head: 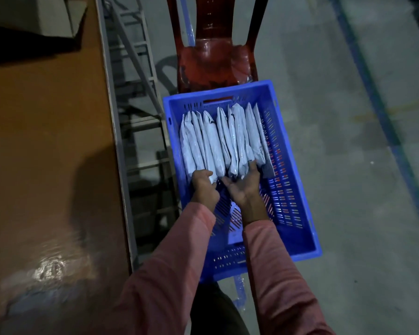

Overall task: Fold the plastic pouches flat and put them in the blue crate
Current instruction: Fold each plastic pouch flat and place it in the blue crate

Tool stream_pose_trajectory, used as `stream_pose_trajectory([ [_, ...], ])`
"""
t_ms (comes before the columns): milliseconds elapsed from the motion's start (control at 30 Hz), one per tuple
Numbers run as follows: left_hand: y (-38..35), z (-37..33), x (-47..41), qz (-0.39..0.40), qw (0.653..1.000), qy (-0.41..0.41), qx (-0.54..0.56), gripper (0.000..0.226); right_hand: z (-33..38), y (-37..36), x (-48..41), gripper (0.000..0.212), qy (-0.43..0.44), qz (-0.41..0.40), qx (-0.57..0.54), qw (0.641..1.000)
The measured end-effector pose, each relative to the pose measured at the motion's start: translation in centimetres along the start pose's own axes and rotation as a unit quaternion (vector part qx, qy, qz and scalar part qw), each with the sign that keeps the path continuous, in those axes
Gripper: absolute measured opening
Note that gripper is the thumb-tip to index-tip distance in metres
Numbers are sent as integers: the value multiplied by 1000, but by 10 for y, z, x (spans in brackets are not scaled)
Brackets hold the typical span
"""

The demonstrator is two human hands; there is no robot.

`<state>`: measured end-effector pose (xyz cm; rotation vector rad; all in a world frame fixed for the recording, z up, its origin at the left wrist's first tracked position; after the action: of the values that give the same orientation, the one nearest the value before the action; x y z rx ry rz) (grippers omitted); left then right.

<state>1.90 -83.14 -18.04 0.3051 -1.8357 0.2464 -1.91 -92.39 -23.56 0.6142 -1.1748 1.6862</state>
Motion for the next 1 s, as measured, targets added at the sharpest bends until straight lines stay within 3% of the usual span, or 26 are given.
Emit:
stream_pose_trajectory([
  [133, 1, 5, 0, 1, 999, 31, -10, 19, -1, 6, 3, 60, 17, -31, 1, 999],
  [233, -2, 11, -4, -17, 999, 48, 2, 31, 2, 5, 4, 55, 46, -63, 71, 994],
  [367, -9, 21, 6, -30, 999, 19, -35, 23, 24, 6, -4, 61, 209, -217, 197, 933],
  [433, -16, 24, 19, 48, 998, 37, -31, 22, 23, 26, -51, 72, 185, -170, 213, 944],
  [533, -14, 22, 33, 88, 993, 60, -49, 23, 28, 60, -94, 79, 120, -104, 235, 959],
  [600, -4, 19, 43, 77, 993, 48, -79, 16, 38, 45, -37, 66, 114, -108, 258, 953],
  [700, 13, 22, 64, 93, 984, -31, -146, 11, 34, 23, 48, 12, 146, -74, 313, 935],
  [733, 20, 21, 79, 103, 977, -70, -174, 8, 30, 19, 68, 15, 156, -59, 334, 928],
  [833, 49, 8, 116, 99, 919, -272, -266, 11, 16, 15, 112, 24, 211, -14, 402, 891],
  [900, 77, -5, 138, 106, 856, -401, -307, 27, 8, 9, 145, 38, 265, 10, 464, 846],
  [1000, 135, -22, 166, 105, 750, -542, -365, 33, -3, -7, 207, 36, 357, 51, 537, 762],
])
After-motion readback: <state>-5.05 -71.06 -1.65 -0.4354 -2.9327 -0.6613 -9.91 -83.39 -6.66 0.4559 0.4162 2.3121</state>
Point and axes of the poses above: each hand's wrist, its own x-axis away from the middle knuckle, its own y-axis out of the back of the hand, z = x × y, the point moved 2 cm from there along -x, towards the middle knuckle, and after that the axes turned 5 degrees about y, right-handed, at the moved point
